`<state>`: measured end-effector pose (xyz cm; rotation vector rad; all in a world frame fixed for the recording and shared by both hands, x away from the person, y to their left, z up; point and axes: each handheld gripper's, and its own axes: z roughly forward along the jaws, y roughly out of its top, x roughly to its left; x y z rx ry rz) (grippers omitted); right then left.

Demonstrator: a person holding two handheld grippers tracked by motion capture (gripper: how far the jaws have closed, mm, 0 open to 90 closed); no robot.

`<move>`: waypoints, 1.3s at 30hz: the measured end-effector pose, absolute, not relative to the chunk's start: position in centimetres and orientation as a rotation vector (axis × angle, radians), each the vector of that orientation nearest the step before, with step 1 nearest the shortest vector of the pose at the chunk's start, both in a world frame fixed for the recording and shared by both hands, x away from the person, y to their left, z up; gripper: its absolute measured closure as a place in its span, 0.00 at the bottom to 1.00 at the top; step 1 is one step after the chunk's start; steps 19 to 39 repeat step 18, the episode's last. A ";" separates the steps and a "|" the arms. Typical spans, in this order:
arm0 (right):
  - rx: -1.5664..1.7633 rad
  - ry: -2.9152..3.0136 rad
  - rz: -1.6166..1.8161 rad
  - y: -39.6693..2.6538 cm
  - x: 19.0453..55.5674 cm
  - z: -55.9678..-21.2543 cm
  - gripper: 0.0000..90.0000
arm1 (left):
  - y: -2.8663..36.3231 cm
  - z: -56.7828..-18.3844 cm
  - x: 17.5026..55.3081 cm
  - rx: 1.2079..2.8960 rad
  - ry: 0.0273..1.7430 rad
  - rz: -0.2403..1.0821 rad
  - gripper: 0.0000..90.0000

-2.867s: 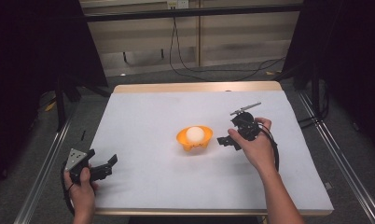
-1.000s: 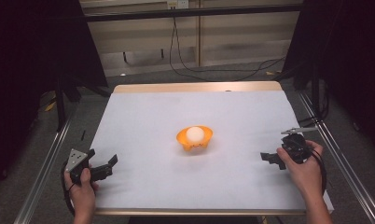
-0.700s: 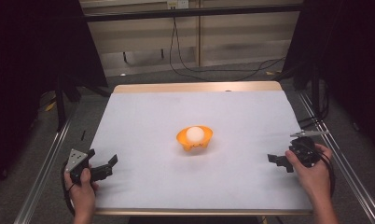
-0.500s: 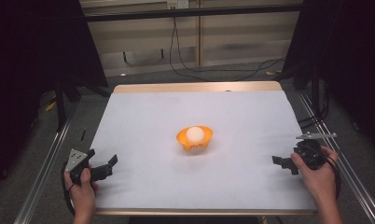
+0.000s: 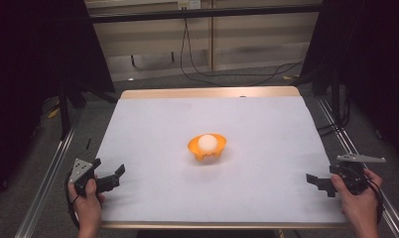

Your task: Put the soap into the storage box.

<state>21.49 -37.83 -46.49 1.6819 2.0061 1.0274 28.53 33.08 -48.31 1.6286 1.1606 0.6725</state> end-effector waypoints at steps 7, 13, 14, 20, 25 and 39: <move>1.670 1.942 1.071 -39.0 19.9 -47.0 0.00 | 33.1 -48.3 28.5 1.627 1.160 0.686 0.02; 1.663 1.898 1.100 -39.6 19.1 -47.6 0.00 | 33.1 -48.3 28.4 1.619 1.162 0.681 0.02; 1.667 1.893 1.107 -39.6 19.0 -47.7 0.00 | 33.1 -48.3 28.4 1.622 1.159 0.675 0.02; 1.674 1.885 1.113 -39.7 18.9 -47.9 0.00 | 33.1 -48.3 28.4 1.622 1.159 0.675 0.02; 1.674 1.885 1.113 -39.7 18.9 -47.9 0.00 | 33.1 -48.3 28.4 1.622 1.159 0.675 0.02; 1.674 1.885 1.113 -39.7 18.9 -47.9 0.00 | 33.1 -48.3 28.4 1.622 1.159 0.675 0.02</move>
